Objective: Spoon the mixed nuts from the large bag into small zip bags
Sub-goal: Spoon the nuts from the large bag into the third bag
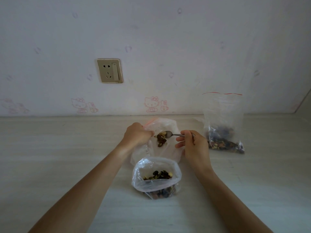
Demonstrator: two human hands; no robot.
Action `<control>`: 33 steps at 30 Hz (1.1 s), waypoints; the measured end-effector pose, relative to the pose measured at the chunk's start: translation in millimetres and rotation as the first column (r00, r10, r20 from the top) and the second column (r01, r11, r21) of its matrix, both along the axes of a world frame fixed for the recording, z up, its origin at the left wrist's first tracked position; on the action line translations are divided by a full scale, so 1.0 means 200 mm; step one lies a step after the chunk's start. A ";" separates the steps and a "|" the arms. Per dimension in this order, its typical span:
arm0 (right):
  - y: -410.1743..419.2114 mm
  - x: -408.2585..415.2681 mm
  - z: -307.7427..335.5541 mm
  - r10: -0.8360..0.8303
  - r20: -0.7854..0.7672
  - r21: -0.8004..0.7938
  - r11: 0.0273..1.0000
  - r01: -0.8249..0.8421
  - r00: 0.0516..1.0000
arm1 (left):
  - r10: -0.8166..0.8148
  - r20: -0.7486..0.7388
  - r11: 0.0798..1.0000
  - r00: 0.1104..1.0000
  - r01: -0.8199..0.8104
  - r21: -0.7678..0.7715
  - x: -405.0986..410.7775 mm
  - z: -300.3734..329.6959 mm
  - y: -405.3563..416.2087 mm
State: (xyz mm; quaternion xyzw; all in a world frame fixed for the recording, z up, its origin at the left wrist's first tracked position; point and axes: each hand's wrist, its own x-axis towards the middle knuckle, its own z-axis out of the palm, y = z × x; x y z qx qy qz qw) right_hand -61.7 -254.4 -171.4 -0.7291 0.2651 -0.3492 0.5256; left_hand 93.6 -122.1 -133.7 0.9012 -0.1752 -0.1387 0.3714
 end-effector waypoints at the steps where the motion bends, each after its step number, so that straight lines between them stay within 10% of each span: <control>1: 0.00 0.00 0.00 0.006 -0.004 0.006 1.000 -0.006 1.000 | -0.003 -0.016 1.000 1.000 0.003 -0.019 0.00 0.00 0.00; 12: 0.03 0.01 -0.01 0.047 -0.025 0.069 0.997 -0.046 0.999 | -0.031 -0.270 0.962 0.962 -0.045 -0.270 -0.01 0.04 0.00; 33: 0.02 -0.01 0.03 0.057 -0.060 0.284 0.958 -0.037 0.997 | -0.245 -0.075 0.943 0.967 0.220 -0.248 0.03 -0.03 0.04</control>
